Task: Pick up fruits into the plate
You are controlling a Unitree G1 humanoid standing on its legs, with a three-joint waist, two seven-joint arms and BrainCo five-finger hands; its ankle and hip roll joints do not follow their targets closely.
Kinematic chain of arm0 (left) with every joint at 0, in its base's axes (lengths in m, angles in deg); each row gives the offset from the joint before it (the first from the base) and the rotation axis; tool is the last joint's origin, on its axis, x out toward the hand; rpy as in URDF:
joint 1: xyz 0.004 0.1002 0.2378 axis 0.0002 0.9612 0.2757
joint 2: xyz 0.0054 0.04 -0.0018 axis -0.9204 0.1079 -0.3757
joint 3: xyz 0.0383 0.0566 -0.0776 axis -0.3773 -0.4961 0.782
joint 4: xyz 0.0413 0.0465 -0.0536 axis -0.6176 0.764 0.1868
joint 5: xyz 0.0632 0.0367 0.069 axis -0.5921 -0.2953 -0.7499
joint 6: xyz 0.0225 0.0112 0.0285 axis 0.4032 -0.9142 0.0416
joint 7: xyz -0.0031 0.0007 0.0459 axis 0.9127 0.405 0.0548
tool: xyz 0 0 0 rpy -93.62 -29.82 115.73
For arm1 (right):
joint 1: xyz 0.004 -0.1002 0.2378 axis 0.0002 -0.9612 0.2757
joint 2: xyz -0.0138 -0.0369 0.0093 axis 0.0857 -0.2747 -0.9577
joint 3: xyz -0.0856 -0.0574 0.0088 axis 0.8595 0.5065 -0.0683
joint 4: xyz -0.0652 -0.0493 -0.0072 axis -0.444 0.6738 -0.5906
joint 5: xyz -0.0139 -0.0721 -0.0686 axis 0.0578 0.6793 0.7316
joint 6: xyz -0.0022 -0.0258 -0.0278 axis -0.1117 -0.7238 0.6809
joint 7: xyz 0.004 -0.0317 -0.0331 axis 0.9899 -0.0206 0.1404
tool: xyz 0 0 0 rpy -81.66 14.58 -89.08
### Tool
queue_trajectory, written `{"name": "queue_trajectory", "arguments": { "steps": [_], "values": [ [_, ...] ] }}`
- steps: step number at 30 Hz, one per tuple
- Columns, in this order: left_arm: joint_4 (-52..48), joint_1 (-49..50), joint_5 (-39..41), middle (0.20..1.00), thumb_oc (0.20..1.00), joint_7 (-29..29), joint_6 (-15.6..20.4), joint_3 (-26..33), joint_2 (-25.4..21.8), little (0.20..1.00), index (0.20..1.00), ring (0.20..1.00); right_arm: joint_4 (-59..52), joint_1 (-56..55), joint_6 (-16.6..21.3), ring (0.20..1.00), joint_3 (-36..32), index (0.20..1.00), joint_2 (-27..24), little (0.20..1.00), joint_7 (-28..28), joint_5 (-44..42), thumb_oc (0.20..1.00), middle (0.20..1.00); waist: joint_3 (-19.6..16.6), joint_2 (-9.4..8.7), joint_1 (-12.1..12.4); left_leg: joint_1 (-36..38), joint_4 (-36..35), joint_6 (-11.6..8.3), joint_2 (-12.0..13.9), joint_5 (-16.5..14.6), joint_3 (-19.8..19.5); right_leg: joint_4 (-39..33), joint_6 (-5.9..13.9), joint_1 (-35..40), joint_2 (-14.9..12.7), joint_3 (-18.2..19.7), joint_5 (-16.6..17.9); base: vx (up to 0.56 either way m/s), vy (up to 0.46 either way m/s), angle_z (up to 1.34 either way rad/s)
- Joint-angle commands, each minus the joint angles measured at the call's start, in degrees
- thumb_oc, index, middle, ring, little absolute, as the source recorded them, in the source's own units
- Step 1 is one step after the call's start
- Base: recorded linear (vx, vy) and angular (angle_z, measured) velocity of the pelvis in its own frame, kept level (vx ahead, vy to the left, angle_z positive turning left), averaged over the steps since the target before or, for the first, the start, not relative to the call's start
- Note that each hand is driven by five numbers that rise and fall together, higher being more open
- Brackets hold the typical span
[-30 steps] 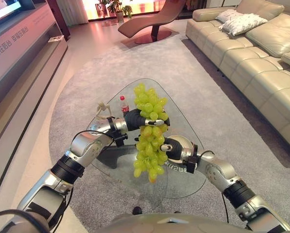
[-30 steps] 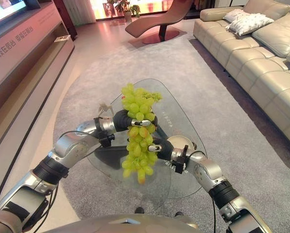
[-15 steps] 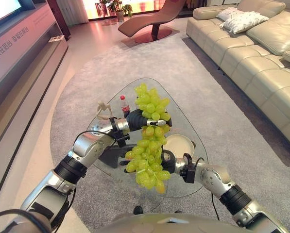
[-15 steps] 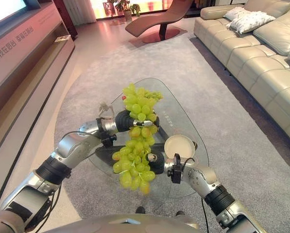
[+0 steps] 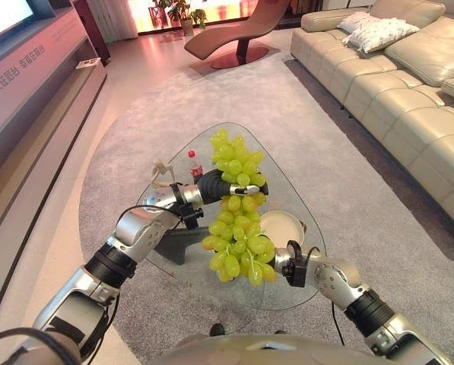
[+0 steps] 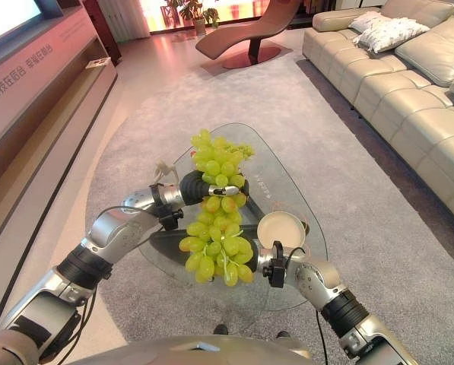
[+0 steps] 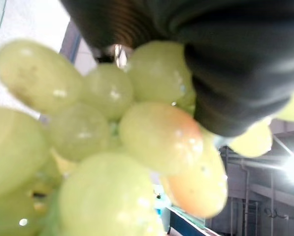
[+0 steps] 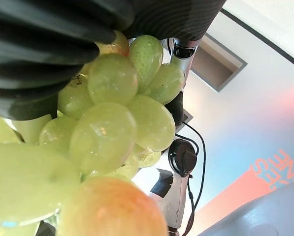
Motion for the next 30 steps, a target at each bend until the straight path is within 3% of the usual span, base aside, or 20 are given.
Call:
{"name": "queue_trajectory", "arguments": {
  "steps": [1, 11, 12, 13, 19, 30],
  "values": [
    [3.7, -5.1, -0.6, 0.200, 0.200, -0.2, 4.8, 2.0, 0.9, 0.200, 0.200, 0.200, -4.8, 0.5, 1.5, 0.200, 0.7, 0.200, 4.5, 0.200, 1.6, -4.3, 0.200, 0.200, 0.0, -2.69, 0.8, 5.5, 1.9, 0.26, -1.1, -10.3, 4.3, 1.0, 3.08, 2.0, -2.8, 1.8, -5.2, 0.00, 0.000, 0.00],
    [4.6, -4.2, -0.6, 0.200, 0.200, -1.3, 3.5, 2.7, 1.1, 0.200, 0.200, 0.200, -3.7, -0.2, 3.0, 0.200, -0.2, 0.200, 4.3, 0.200, 0.0, -3.4, 0.200, 0.200, -0.2, -2.76, 0.7, 5.4, 1.9, 0.23, -1.0, -10.2, 4.4, 0.9, 3.12, 1.9, -2.7, 1.9, -5.1, 0.00, 0.000, 0.00],
    [5.0, -4.0, -0.8, 0.322, 0.322, -1.3, 3.3, 2.9, 1.1, 0.322, 0.322, 0.322, -3.5, -0.4, 3.3, 0.200, -0.4, 0.200, 4.2, 0.200, -0.1, -3.2, 0.200, 0.200, -0.2, -2.76, 0.7, 5.4, 1.8, 0.24, -1.0, -10.2, 4.4, 0.9, 3.11, 1.9, -2.7, 1.9, -5.1, 0.00, 0.000, 0.00],
    [5.3, -3.8, -1.0, 1.000, 1.000, -1.4, 3.1, 3.0, 1.2, 1.000, 1.000, 1.000, -3.4, -0.5, 3.7, 0.200, -0.6, 0.200, 4.1, 0.200, -0.4, -3.1, 0.200, 0.200, -0.2, -2.75, 0.7, 5.5, 1.8, 0.25, -1.0, -10.3, 4.4, 0.9, 3.11, 1.9, -2.6, 2.0, -5.1, 0.00, 0.000, 0.00],
    [7.5, -0.9, -2.9, 1.000, 1.000, -2.6, 3.2, 4.7, 0.7, 1.000, 1.000, 1.000, -2.7, -2.3, 6.3, 0.200, -3.1, 0.200, 2.5, 0.200, -2.6, -0.7, 0.200, 0.200, 0.0, -2.82, 0.5, 5.4, 1.9, 0.18, -0.8, -10.3, 4.6, 0.9, 3.20, 1.8, -2.7, 1.9, -4.9, 0.00, 0.000, 0.00],
    [17.0, 11.4, -12.5, 1.000, 1.000, -8.8, 6.6, 13.5, -1.5, 1.000, 1.000, 1.000, 2.8, -8.5, 12.7, 0.200, -16.2, 0.200, -4.6, 0.200, -5.8, 8.1, 0.200, 0.200, 1.3, -3.57, 0.2, 5.1, 2.4, -0.03, -0.3, -10.2, 5.1, 1.2, 3.34, 1.4, -2.7, 1.4, -4.7, 0.01, 0.000, 0.00]
  ]
}}
